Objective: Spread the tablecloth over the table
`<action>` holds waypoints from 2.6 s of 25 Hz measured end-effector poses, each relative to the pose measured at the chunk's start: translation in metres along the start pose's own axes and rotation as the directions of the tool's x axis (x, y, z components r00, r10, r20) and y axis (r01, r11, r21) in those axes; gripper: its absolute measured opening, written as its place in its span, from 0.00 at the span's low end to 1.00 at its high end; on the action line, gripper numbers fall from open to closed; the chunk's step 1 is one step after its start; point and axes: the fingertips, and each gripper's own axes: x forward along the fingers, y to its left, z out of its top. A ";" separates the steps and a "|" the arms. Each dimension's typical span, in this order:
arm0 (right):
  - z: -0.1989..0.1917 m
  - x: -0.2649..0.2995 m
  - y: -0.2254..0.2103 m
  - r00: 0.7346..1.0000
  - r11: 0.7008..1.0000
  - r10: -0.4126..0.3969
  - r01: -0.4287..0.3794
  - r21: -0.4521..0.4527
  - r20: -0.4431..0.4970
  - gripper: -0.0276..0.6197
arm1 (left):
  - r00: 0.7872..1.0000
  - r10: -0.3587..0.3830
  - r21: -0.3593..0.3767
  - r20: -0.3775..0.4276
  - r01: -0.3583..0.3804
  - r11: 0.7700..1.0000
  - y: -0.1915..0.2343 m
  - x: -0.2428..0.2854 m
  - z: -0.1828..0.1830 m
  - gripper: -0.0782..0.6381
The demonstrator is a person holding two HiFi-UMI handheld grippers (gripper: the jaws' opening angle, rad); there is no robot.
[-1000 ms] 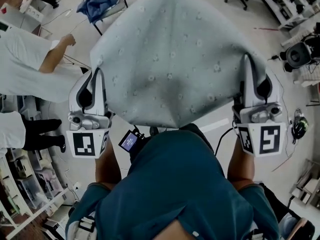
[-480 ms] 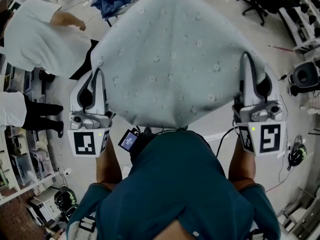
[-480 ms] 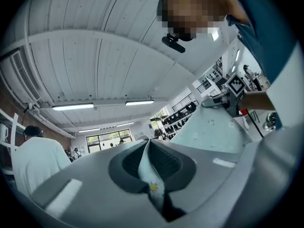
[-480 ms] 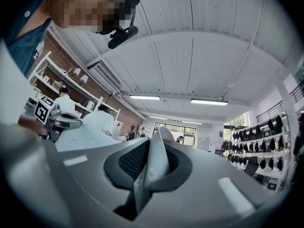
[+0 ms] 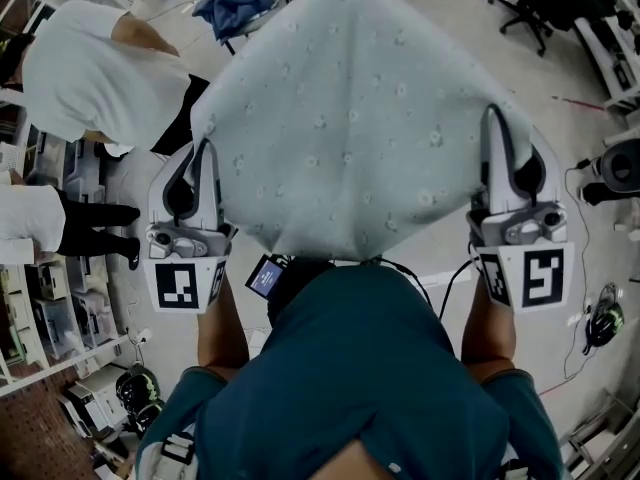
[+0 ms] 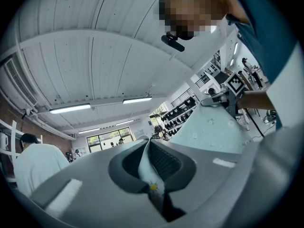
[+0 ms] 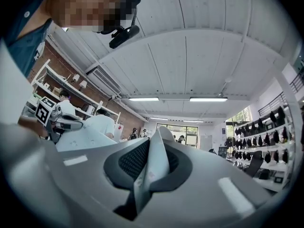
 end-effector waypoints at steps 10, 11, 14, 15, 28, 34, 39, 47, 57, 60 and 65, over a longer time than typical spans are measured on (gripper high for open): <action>-0.020 0.025 -0.005 0.996 0.997 -0.072 0.072 -0.010 -0.054 0.07 | 0.997 -0.072 -0.053 0.014 0.072 0.996 0.013 0.040 -0.031 0.11; -0.023 0.032 -0.007 0.995 0.996 -0.084 0.083 -0.011 -0.057 0.07 | 0.997 -0.075 -0.063 0.023 0.077 0.995 0.017 0.049 -0.035 0.11; -0.031 0.049 -0.014 0.991 0.993 -0.114 0.112 -0.022 -0.077 0.07 | 0.995 -0.097 -0.079 0.033 0.099 0.992 0.027 0.076 -0.051 0.11; -0.032 0.055 -0.016 0.988 0.992 -0.125 0.122 -0.032 -0.086 0.07 | 0.994 -0.106 -0.087 0.037 0.109 0.990 0.031 0.084 -0.056 0.11; -0.043 0.153 -0.009 0.961 0.965 -0.249 0.237 -0.109 -0.122 0.07 | 0.978 -0.175 -0.146 0.112 0.190 0.971 0.118 0.161 -0.117 0.11; -0.042 0.152 -0.006 0.954 0.955 -0.279 0.263 -0.135 -0.114 0.07 | 0.972 -0.183 -0.156 0.149 0.206 0.966 0.123 0.162 -0.122 0.11; -0.060 0.158 -0.014 0.950 0.954 -0.285 0.267 -0.140 -0.130 0.07 | 0.978 -0.156 -0.178 0.138 0.180 0.967 0.133 0.164 -0.142 0.11; -0.104 0.234 -0.041 0.952 0.971 -0.233 0.216 -0.103 -0.196 0.08 | 0.995 -0.092 -0.211 0.032 0.097 0.973 0.174 0.201 -0.193 0.11; -0.207 0.282 -0.079 0.939 0.986 -0.165 0.160 -0.041 -0.303 0.08 | 0.987 -0.013 -0.205 -0.157 -0.019 0.978 0.177 0.225 -0.269 0.11; -0.247 0.303 -0.091 0.924 0.990 -0.142 0.140 -0.032 -0.354 0.08 | 0.977 -0.012 -0.206 -0.215 -0.033 0.978 0.174 0.239 -0.301 0.12; -0.322 0.329 -0.103 0.887 0.994 -0.098 0.111 0.003 -0.452 0.09 | 0.940 -0.019 -0.211 -0.340 -0.056 0.976 0.162 0.253 -0.363 0.12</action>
